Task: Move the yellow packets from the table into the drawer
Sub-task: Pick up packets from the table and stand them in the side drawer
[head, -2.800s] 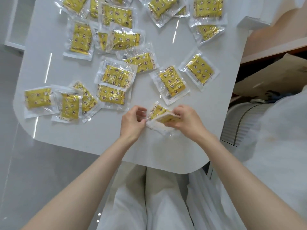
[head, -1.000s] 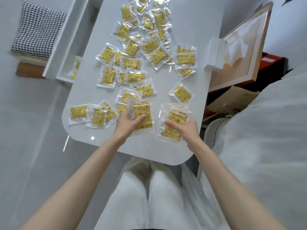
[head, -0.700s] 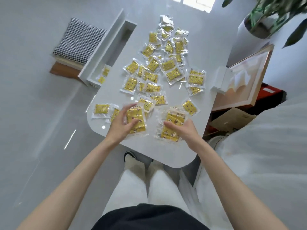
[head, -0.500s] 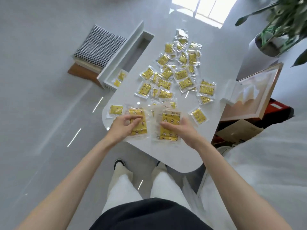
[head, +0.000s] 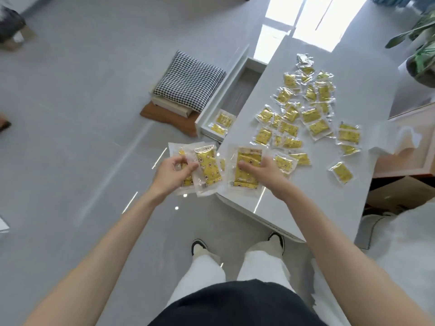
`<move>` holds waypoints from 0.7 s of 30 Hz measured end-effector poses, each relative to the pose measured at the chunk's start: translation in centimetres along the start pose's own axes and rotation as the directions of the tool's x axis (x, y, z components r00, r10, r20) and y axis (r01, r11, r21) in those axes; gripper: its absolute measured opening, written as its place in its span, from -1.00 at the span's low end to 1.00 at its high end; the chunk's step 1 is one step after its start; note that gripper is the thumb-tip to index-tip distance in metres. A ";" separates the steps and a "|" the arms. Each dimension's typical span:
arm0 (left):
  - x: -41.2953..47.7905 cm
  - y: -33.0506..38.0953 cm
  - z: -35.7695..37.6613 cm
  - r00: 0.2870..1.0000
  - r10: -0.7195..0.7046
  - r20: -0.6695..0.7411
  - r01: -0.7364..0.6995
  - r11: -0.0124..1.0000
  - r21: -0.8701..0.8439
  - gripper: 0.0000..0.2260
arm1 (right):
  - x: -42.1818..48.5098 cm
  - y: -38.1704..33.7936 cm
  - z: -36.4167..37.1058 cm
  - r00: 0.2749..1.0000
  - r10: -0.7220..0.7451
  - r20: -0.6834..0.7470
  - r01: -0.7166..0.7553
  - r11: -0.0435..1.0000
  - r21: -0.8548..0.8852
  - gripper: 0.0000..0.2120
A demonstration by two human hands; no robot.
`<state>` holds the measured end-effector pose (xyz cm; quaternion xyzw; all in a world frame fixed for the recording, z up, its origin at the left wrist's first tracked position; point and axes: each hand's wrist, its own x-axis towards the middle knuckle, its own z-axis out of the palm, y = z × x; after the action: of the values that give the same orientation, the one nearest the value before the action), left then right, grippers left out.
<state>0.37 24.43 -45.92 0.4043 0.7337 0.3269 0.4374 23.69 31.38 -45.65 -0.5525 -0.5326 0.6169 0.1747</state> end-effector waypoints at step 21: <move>20.9 -0.6 -18.1 0.953 -0.150 0.262 0.189 0.974 -0.128 -0.78 | 20.1 -13.1 19.5 0.985 -0.097 -0.139 0.111 0.990 0.091 -0.65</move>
<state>-22.28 40.25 -46.98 0.3436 0.6775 0.2890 0.5826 -4.75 43.39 -47.95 -0.5550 -0.5168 0.5937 0.2691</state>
